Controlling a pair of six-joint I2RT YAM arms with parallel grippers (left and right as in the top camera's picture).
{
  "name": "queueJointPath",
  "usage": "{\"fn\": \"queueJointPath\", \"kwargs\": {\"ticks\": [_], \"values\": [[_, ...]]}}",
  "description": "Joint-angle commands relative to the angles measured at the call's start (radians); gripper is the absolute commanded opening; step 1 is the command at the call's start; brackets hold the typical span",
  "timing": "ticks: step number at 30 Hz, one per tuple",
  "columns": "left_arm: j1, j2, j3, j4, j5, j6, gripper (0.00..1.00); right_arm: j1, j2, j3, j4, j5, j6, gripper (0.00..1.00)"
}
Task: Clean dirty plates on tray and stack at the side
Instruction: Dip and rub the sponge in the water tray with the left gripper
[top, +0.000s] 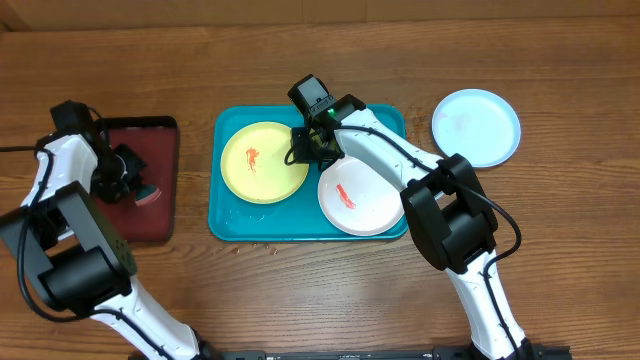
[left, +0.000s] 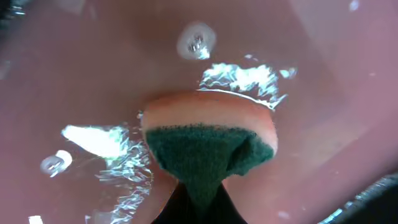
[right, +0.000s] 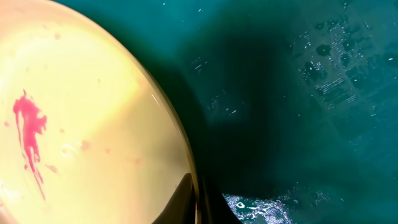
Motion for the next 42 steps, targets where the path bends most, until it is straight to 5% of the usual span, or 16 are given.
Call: {"fn": "queueJointPath", "kwargs": {"ticks": [1,4,8,18,31,42], "values": [[0.010,0.043,0.000,0.005,0.031,0.050,0.06,0.002,0.038,-0.024,0.001,0.006,0.000,0.04],[0.015,0.045,0.001,0.008,0.031,0.050,0.25,0.002,0.038,-0.024,0.000,0.006,0.000,0.04],[0.020,0.041,0.016,-0.017,0.029,0.099,0.15,0.002,0.038,-0.024,0.000,0.005,0.000,0.04],[0.021,0.028,0.099,-0.119,0.019,0.098,0.18,0.002,0.038,-0.024,-0.002,0.006,0.000,0.04],[0.022,0.039,-0.004,-0.071,-0.082,0.099,0.05,0.002,0.038,-0.024,0.000,0.006,0.000,0.04],[0.022,0.037,0.149,-0.192,-0.078,0.099,0.04,0.002,0.038,-0.024,0.001,0.006,0.000,0.04]]}}
